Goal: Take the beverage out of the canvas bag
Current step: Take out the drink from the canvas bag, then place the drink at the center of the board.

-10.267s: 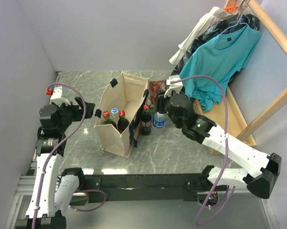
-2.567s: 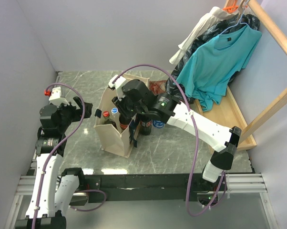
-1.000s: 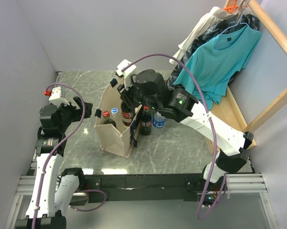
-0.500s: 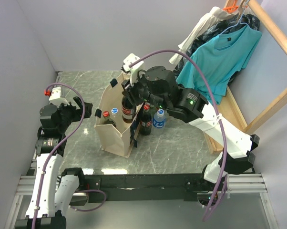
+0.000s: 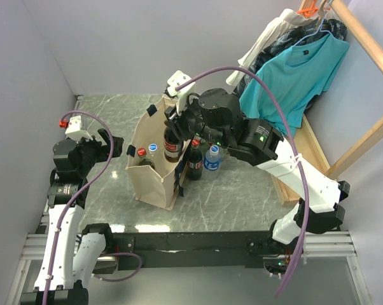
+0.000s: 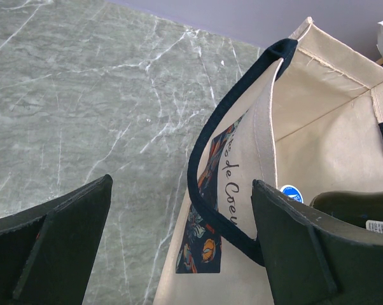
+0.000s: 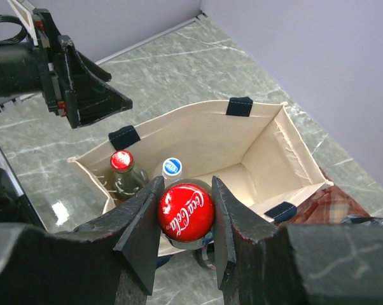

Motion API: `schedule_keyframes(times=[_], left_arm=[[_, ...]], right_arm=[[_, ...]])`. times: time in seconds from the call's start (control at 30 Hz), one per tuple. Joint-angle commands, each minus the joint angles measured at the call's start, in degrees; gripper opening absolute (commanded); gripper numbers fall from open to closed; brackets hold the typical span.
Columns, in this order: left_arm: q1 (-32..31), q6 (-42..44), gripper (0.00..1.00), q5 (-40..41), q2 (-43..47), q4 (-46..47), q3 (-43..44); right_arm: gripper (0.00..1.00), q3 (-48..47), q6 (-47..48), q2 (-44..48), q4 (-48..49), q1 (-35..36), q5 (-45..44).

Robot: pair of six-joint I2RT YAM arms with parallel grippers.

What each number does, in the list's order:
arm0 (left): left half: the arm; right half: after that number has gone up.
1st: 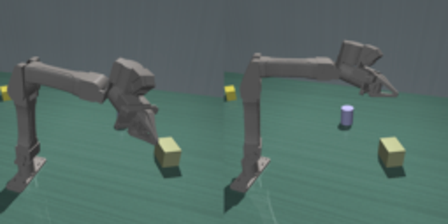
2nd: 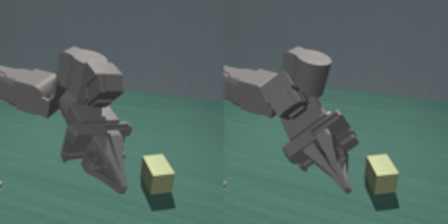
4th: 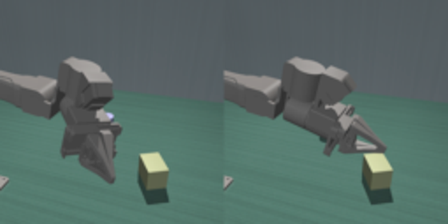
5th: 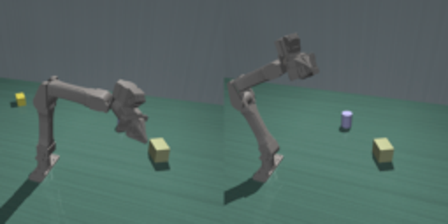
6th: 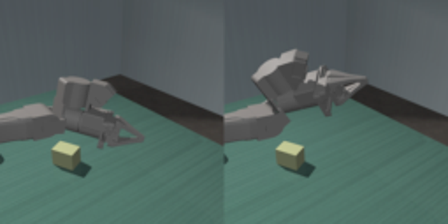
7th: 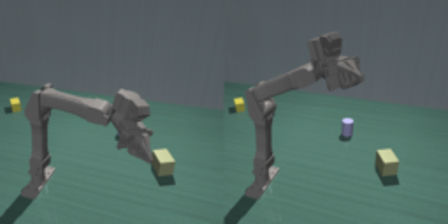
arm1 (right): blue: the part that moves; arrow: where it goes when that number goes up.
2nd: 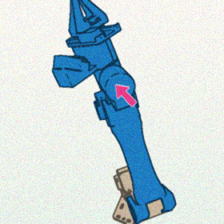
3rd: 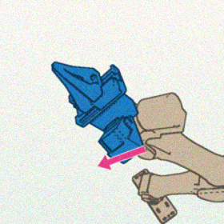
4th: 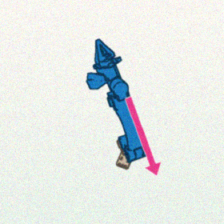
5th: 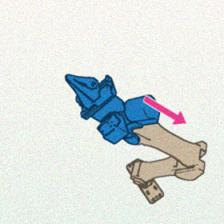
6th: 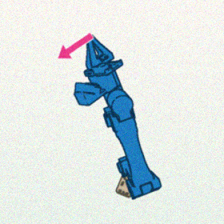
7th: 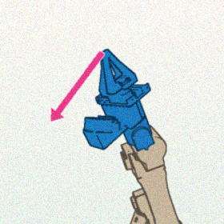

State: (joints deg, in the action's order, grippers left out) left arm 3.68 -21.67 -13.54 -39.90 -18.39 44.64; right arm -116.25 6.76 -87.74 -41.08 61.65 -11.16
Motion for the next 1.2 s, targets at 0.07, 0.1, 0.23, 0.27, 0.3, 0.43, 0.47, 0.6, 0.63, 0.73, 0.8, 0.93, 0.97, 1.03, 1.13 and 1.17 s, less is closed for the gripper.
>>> schedule_keyframes(times=[0.07,0.1,0.23,0.27,0.3,0.43,0.47,0.6,0.63,0.73,0.8,0.93,0.97,1.03,1.13,1.17], left_arm=[[0.3,0.7,0.96,0.6,0.5,0.9,0.4],[0.3,0.7,0.96,0.5,0.4,0.9,0.4],[0.3,0.7,0.96,0.7,0.6,0.9,0.4],[0.3,0.7,0.96,0.7,0.5,0.9,0.4],[0.3,0.7,0.96,0.7,0.5,0.9,0.4],[0.3,0.7,0.96,0.6,0.6,0.9,0.4],[0.4,0.7,0.96,0.5,0.4,1.0,0.4],[0.3,0.7,0.96,0.8,0.5,0.9,0.4],[0.3,0.7,0.96,0.9,0.4,1.0,0.4],[0.3,0.7,0.96,0.9,0.5,0.9,0.4],[0.3,0.7,0.96,0.9,0.4,0.9,0.4],[0.3,0.7,0.96,0.8,0.3,0.9,0.4],[0.3,0.7,0.96,0.8,0.3,0.9,0.4],[0.3,0.7,0.96,0.7,0.3,0.9,0.4],[0.3,0.7,0.96,0.7,0.3,0.9,0.4],[0.3,0.7,0.96,0.8,0.3,0.9,0.4]], right_arm=[[0.0,-8.0,4.1,7.6,17.3,0.8,-2.6],[0.0,-8.8,4.3,7.5,17.3,0.8,-2.6],[0.0,-10.1,5.1,7.2,17.3,1.0,-2.9],[0.0,-10.1,5.2,7.3,17.3,1.0,-3.1],[0.0,-9.8,5.2,7.4,17.4,1.1,-3.2],[0.0,-9.2,5.6,8.2,17.9,1.3,-3.9],[0.0,-9.2,5.8,8.6,17.9,1.2,-4.1],[0.0,-6.7,6.8,11.0,20.4,1.5,-5.5],[0.0,-6.2,7.0,11.5,20.8,1.4,-6.2],[0.0,-5.6,7.6,12.8,21.1,1.4,-7.1],[0.0,-4.6,7.6,13.7,21.4,1.4,-7.3],[0.0,-2.7,7.6,15.5,22.1,1.4,-7.8],[0.0,-2.4,7.6,15.9,22.1,1.4,-8.0],[0.0,-2.3,7.6,16.5,22.0,1.4,-8.1],[0.0,-2.1,7.6,17.1,21.5,1.4,-8.5],[0.0,-1.1,7.6,17.8,21.6,1.4,-8.9]])
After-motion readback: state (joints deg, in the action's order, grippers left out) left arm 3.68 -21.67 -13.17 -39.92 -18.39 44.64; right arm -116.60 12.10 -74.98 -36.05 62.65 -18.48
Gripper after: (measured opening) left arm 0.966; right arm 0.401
